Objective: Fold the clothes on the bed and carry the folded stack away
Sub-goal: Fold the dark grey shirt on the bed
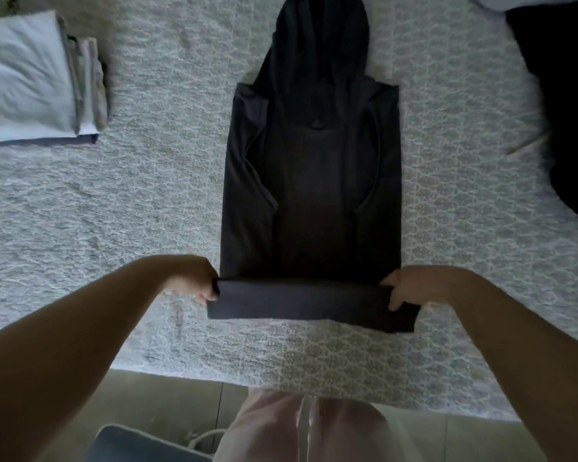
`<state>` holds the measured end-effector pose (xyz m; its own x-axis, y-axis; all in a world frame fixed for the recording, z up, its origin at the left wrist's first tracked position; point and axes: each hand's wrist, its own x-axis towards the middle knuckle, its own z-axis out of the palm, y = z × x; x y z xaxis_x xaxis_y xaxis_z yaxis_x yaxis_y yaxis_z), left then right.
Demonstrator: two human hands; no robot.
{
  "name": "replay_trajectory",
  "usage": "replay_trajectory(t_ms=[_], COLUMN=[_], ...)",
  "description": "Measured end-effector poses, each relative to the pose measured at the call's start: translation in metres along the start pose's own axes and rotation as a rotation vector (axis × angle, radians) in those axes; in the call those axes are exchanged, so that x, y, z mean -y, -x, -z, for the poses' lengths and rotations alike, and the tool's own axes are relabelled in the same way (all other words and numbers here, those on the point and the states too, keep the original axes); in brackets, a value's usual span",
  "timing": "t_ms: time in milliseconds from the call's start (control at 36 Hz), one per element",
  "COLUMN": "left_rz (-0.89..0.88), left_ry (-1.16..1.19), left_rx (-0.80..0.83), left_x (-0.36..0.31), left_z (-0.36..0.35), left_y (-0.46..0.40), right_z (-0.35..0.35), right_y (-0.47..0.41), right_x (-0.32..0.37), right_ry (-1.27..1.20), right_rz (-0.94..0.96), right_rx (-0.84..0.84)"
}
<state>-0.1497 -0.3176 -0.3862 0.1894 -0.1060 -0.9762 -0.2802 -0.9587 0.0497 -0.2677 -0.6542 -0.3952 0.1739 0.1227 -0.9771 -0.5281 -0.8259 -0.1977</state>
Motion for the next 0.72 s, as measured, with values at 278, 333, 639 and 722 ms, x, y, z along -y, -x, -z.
replay_trajectory(t_ms=[278,333,639,722], left_rz=[0.062,0.122,0.195,0.153], left_ry=[0.711,0.692,0.686,0.719], left_rx=[-0.522,-0.528,-0.601,-0.729], left_x=[-0.011,-0.019,-0.025,-0.029], left_z=[-0.005,-0.018,-0.039,-0.039], left_y=[-0.04,-0.048,-0.066,-0.063], right_z=[-0.007,-0.017,-0.033,-0.035], right_y=[-0.03,-0.038,-0.054,-0.052], right_x=[-0.021,-0.019,-0.021,-0.019], right_ry=[-0.926,-0.73,-0.368,-0.264], right_rz=[0.102,0.032,-0.059,-0.09], right_rx=[-0.548,-0.582,-0.768,-0.949])
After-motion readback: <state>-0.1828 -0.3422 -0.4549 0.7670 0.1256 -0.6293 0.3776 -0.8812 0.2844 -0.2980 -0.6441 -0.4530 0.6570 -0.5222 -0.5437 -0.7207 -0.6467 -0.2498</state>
